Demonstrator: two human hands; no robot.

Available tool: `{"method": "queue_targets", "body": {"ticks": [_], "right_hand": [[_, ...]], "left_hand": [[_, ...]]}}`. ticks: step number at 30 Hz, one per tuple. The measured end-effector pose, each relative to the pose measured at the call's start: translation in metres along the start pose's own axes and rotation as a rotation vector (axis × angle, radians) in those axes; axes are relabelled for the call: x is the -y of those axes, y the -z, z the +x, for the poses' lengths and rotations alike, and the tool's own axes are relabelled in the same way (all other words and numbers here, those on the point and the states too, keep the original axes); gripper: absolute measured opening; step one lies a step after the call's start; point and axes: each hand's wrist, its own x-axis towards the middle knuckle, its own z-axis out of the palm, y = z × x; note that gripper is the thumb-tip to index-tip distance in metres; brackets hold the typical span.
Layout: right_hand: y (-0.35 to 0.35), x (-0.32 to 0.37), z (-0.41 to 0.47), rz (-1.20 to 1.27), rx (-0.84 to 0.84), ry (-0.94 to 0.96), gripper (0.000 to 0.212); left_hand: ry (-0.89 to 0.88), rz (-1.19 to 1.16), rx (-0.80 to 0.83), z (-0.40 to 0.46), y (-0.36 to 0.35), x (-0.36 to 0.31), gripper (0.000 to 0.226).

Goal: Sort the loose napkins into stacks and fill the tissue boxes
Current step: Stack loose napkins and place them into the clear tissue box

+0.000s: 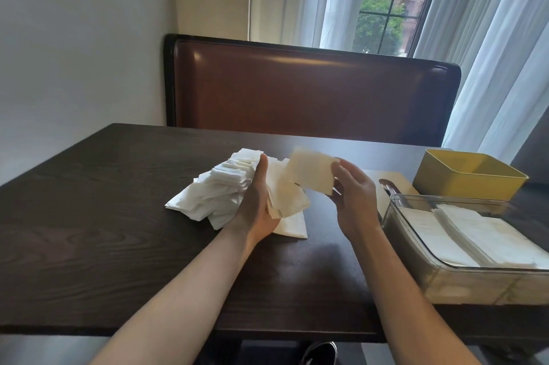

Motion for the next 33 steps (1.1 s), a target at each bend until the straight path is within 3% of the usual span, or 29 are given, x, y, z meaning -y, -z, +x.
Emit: {"method": "queue_targets", "body": {"ticks": [4, 9, 11, 17, 21, 27, 33], "right_hand": [[-0.001, 0.003, -0.002, 0.069, 0.157, 0.016, 0.017], [-0.003, 0.009, -0.01, 0.01, 0.312, 0.028, 0.016], [-0.006, 0.007, -0.012, -0.121, 0.341, 0.071, 0.015], [-0.004, -0.014, 0.002, -0.695, 0.199, 0.414, 0.012], [-0.002, -0.023, 0.009, -0.89, 0.127, 0.372, 0.013], [-0.004, -0.016, 0.001, -0.795, 0.231, 0.266, 0.005], [-0.006, -0.021, 0.005, -0.85, 0.29, 0.164, 0.019]], "left_hand": [[0.127, -0.02, 0.06, -0.004, -0.001, 0.001, 0.049], [0.232, 0.069, 0.141, -0.009, -0.004, 0.003, 0.059], [0.276, 0.102, 0.178, -0.009, -0.003, 0.004, 0.063], [0.375, 0.212, 0.271, -0.013, -0.006, 0.004, 0.085], [0.369, 0.168, 0.325, -0.013, -0.006, 0.006, 0.078], [0.288, 0.066, 0.254, -0.012, -0.006, 0.004, 0.058], [0.307, 0.121, 0.227, -0.008, -0.006, 0.006, 0.065]]}}
